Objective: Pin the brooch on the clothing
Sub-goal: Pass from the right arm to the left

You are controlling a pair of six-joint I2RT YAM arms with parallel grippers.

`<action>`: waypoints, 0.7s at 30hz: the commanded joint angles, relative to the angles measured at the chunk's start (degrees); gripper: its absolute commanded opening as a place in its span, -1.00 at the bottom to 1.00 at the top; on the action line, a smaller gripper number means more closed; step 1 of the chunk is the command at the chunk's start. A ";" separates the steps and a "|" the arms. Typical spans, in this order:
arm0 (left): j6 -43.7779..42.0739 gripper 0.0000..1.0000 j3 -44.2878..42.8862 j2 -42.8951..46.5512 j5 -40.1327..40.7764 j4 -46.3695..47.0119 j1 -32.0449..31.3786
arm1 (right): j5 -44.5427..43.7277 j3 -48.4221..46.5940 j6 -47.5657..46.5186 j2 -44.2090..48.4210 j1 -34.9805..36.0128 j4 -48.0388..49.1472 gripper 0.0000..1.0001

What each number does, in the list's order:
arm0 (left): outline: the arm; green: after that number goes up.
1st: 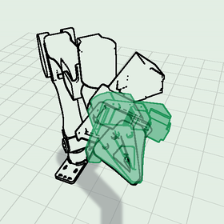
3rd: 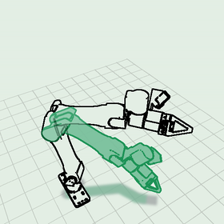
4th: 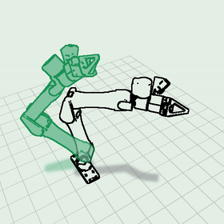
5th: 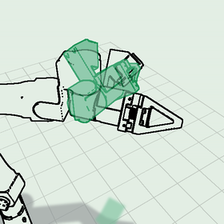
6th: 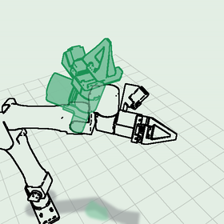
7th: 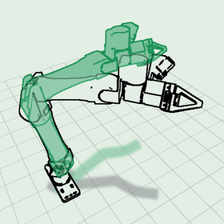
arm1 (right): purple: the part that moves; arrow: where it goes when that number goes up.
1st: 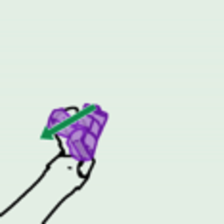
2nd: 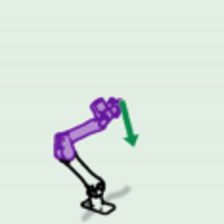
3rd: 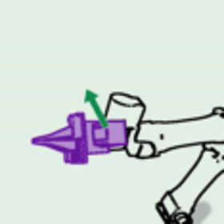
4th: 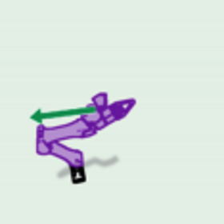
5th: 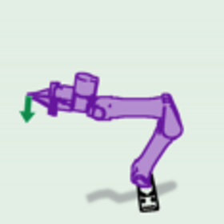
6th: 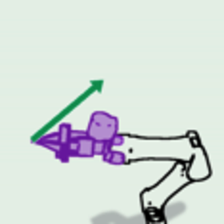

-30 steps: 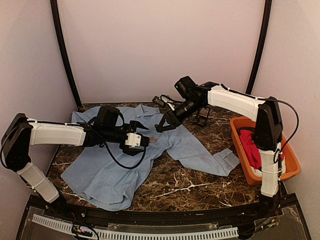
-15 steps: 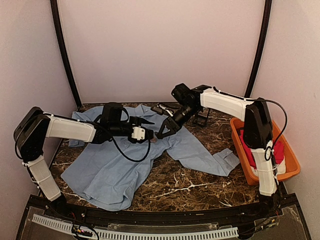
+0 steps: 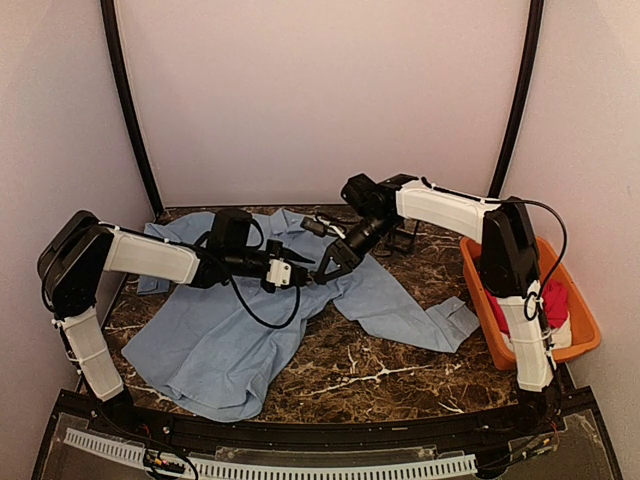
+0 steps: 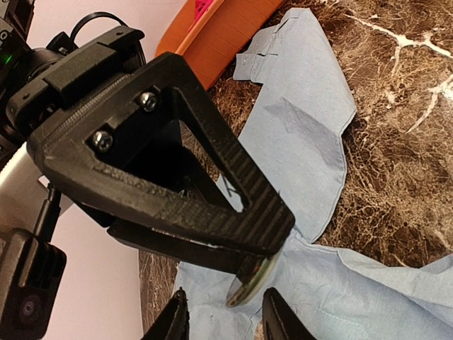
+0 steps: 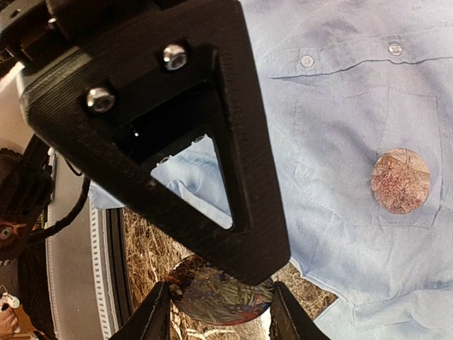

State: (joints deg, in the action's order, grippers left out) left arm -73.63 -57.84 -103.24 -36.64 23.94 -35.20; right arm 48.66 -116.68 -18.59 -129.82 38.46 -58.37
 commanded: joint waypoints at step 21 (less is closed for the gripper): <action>-0.17 -0.62 -2.95 0.19 -4.99 -6.50 -1.07 | 0.28 -3.29 -0.15 -2.27 -0.58 -1.18 -0.27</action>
State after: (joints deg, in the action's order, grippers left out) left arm -73.71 -59.22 -103.24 -40.03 20.32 -35.70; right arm 48.86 -118.50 -18.59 -131.15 38.33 -59.20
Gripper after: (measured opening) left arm 0.205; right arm 0.415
